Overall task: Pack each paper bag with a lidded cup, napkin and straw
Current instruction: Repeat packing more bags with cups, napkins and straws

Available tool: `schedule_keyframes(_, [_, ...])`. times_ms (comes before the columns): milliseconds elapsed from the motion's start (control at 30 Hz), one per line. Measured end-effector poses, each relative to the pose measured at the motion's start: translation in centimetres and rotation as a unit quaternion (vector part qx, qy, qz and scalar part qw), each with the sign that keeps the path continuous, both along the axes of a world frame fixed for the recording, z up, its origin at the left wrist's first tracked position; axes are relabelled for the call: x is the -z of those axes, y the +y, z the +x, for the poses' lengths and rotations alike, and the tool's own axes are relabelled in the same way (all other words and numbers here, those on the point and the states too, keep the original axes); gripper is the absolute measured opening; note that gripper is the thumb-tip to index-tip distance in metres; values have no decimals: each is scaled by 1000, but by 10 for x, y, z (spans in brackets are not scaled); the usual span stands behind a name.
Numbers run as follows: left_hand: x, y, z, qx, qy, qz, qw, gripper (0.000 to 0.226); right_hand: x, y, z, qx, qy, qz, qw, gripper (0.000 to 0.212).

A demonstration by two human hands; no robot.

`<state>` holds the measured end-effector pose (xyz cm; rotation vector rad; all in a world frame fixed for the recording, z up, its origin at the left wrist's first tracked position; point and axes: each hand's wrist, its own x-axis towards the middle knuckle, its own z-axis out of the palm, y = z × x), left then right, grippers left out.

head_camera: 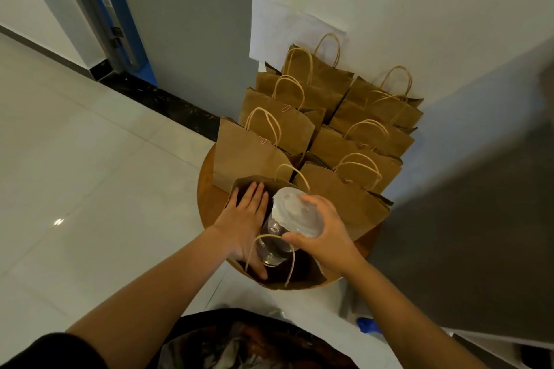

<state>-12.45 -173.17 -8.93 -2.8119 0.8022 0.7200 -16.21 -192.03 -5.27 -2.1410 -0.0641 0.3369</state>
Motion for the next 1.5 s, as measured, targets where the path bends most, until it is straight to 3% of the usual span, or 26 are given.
schedule_keyframes(167, [-7, 3, -2, 21, -2, 12, 1000, 148, 6, -15, 10, -6, 8, -56, 998, 75])
schedule_keyframes(400, [-10, 4, -2, 19, -11, -9, 1000, 138, 2, -29, 17, 29, 27, -34, 999, 68])
schedule_keyframes(567, [-13, 4, 3, 19, -2, -5, 1000, 138, 13, 4, 21, -124, 26, -209, 970, 86])
schedule_keyframes(800, [-12, 2, 5, 64, -33, 56, 996, 134, 81, 34, 43, -159, 125, -388, 899, 97])
schedule_keyframes(1167, [-14, 6, 12, 66, -9, 67, 996, 139, 150, 31, 22, -125, 125, -341, 923, 90])
schedule_keyframes(1333, [-21, 3, 15, 73, -1, 63, 995, 137, 144, 29, 28, -163, 154, -368, 903, 102])
schedule_keyframes(1400, [-24, 1, 18, 70, 9, 55, 996, 127, 131, 30, 33, -179, 180, -369, 894, 102])
schedule_keyframes(1500, [-34, -9, 23, 59, 44, 10, 997, 85, 102, 33, 39, -168, 210, -347, 898, 87])
